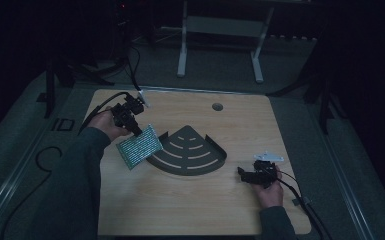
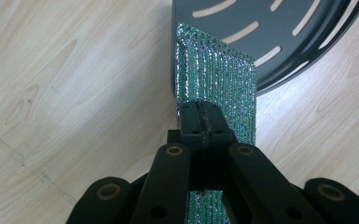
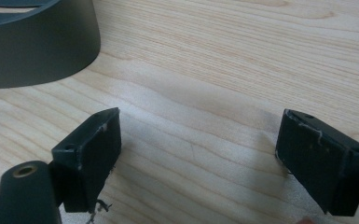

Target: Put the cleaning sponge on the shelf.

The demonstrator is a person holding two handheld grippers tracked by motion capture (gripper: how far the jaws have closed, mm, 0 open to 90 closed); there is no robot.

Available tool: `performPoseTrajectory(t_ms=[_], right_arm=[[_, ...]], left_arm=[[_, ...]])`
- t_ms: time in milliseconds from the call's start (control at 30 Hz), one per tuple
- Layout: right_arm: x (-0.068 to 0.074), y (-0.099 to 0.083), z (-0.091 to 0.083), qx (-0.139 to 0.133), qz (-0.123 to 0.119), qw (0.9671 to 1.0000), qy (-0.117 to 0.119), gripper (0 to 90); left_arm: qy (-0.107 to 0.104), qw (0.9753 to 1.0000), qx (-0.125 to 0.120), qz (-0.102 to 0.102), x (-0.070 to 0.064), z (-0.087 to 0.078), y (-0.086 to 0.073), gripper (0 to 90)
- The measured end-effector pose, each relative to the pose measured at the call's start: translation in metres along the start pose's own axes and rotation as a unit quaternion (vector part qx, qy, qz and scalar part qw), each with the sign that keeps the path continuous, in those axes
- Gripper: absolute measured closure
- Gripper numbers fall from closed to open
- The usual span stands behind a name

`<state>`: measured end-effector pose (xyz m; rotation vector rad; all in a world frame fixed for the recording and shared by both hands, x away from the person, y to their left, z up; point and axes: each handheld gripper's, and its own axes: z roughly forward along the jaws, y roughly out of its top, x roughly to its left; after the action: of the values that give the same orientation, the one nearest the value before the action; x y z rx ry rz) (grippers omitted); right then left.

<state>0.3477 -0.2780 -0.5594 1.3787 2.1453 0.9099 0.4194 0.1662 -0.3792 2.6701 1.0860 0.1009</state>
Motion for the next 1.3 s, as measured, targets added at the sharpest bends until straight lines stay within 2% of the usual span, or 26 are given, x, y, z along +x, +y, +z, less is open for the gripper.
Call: performPoseTrajectory(t_ms=[467,700,1033,1300], right_arm=[[0.000,0.000,0.000,0.000,0.000,1.0000,0.000,13.7],[0.000,0.000,0.000,0.000,0.000,1.0000,0.000,13.8],[0.000,0.000,0.000,0.000,0.000,1.0000,0.000,13.8],[0.000,0.000,0.000,0.001,0.001,1.0000,0.000,13.8]], left_arm=[[0.008,0.9999,-0.006,0.005,-0.008,0.003,0.025,90.0],[0.010,0.9999,-0.008,-0.001,-0.007,0.010,0.032,90.0],[0.029,0.9993,-0.013,-0.022,-0.003,0.015,0.039,90.0],[0.029,0.9993,-0.005,-0.022,-0.003,0.025,0.047,90.0]])
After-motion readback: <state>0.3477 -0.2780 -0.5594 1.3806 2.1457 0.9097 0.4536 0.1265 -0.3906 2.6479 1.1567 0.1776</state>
